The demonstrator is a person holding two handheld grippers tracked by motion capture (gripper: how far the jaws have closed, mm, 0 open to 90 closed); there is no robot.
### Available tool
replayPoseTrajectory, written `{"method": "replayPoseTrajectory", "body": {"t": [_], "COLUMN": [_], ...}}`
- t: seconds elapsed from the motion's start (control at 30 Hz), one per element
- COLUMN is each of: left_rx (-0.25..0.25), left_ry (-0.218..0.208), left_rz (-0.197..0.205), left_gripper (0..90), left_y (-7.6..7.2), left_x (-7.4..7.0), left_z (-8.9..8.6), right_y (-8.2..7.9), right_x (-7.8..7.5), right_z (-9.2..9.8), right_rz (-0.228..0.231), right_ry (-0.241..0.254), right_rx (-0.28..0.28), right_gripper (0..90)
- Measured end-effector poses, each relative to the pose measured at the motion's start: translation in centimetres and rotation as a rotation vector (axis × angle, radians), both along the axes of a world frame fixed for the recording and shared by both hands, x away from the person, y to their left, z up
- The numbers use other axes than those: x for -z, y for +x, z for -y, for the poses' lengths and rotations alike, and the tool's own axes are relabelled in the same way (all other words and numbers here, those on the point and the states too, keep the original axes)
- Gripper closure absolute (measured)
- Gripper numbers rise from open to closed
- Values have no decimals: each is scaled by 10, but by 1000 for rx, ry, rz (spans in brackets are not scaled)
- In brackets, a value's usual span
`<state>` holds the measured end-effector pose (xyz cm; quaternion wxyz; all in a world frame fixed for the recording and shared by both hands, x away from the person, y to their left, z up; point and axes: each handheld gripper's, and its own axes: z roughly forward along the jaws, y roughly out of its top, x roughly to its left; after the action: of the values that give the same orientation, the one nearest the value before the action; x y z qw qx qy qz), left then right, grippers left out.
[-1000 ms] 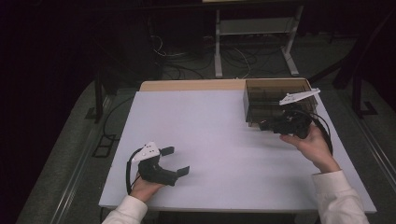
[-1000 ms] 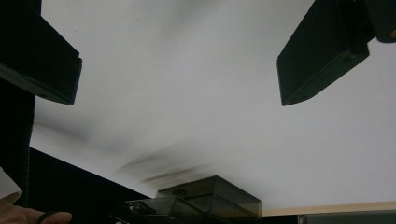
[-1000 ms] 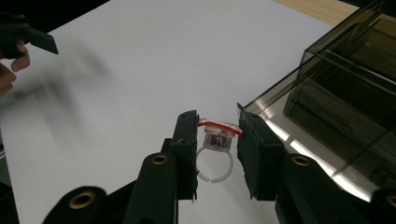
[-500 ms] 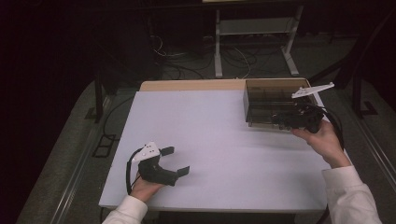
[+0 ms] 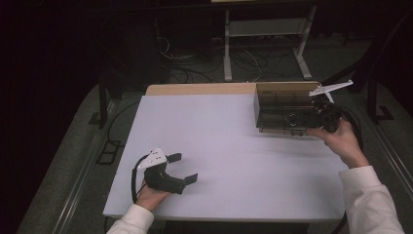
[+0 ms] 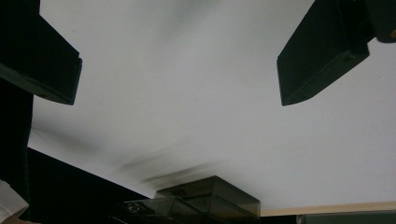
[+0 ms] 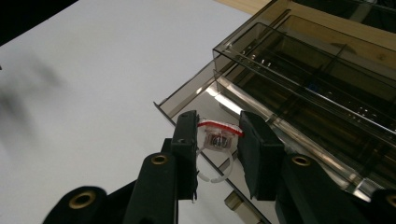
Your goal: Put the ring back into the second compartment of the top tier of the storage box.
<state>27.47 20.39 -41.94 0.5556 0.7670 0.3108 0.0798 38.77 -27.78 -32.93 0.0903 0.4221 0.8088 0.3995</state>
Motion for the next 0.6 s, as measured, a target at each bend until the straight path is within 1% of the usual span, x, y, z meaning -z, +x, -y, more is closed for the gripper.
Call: {"method": "replayPoseTrajectory", "body": {"t": [0.47, 0.6], "left_rx": [1, 2], "left_ry": [3, 5], "left_rz": [0, 1], "left_gripper": [0, 0], "left_y": [0, 0], "left_x": [0, 0], "left_z": [0, 1], "right_y": [11, 14], "right_x": [7, 10], "right_z": [13, 16], "right_rz": [-16, -20], "right_ry": [-5, -7], "right_rx": [41, 45], "right_gripper": [680, 680]}}
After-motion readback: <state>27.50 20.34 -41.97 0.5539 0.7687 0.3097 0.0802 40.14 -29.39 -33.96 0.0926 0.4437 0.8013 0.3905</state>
